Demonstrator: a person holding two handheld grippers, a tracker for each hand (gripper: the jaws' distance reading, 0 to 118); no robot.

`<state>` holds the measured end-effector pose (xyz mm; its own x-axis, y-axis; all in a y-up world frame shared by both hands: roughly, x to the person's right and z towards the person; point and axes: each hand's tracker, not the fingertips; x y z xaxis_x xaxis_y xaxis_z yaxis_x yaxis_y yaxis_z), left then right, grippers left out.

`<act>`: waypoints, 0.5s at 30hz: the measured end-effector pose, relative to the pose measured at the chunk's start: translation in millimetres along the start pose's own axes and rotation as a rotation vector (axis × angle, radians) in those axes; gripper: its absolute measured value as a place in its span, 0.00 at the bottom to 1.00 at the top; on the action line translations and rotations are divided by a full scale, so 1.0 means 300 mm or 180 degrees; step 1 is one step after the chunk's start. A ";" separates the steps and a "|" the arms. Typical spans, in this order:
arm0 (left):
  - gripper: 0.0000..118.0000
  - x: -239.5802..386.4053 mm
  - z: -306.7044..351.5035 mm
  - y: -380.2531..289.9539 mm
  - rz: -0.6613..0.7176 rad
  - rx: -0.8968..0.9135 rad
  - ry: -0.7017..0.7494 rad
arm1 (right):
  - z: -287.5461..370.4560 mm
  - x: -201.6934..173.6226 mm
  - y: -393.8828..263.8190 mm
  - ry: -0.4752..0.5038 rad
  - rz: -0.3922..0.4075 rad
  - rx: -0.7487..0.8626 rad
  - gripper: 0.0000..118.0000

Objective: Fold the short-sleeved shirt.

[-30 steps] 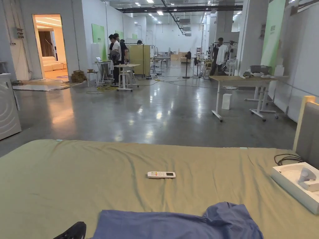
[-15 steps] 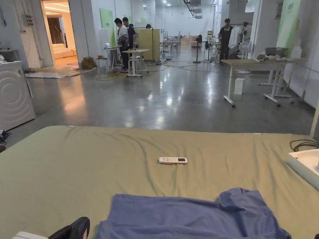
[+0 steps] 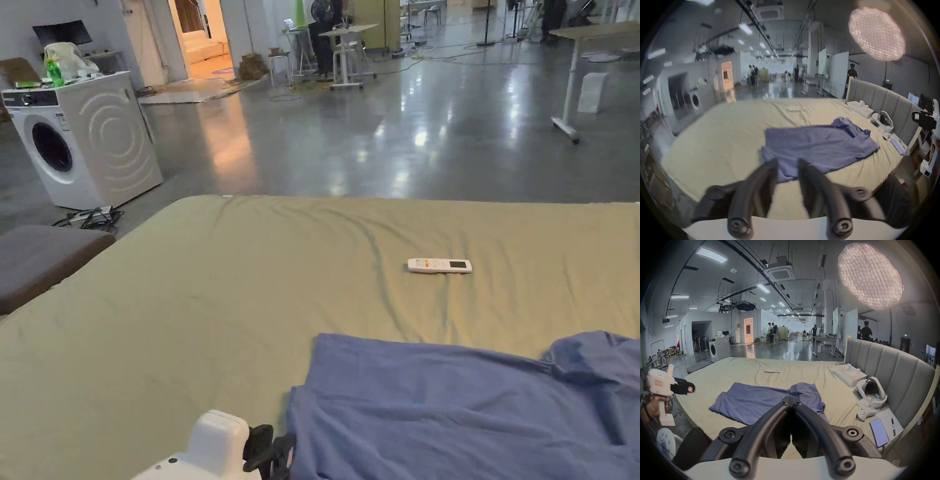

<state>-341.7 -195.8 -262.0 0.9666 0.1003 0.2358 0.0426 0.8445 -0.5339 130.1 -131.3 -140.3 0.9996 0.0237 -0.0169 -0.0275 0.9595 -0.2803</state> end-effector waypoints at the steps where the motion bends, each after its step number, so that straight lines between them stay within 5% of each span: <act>1: 0.80 -0.034 -0.062 -0.029 0.0109 -0.0134 -0.0048 | -0.014 0.004 -0.010 -0.0005 -0.0017 -0.0041 0.00; 2: 0.89 -0.058 -0.117 -0.057 0.0169 -0.0193 -0.0021 | -0.025 0.008 -0.019 -0.0013 -0.0030 -0.0089 0.00; 10: 0.88 -0.193 -0.415 -0.168 0.0428 -0.0704 0.0134 | -0.074 0.064 -0.087 -0.0100 -0.0235 -0.0483 0.00; 15: 0.65 -0.217 -0.517 -0.149 0.0340 -0.1011 0.0182 | -0.079 0.092 -0.112 -0.0175 -0.0353 -0.0581 0.00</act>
<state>-367.5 -321.8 -379.4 0.9821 0.1421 0.1238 0.0082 0.6239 -0.7815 158.5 -169.4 -154.2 0.9955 -0.0590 0.0747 0.0863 0.8905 -0.4467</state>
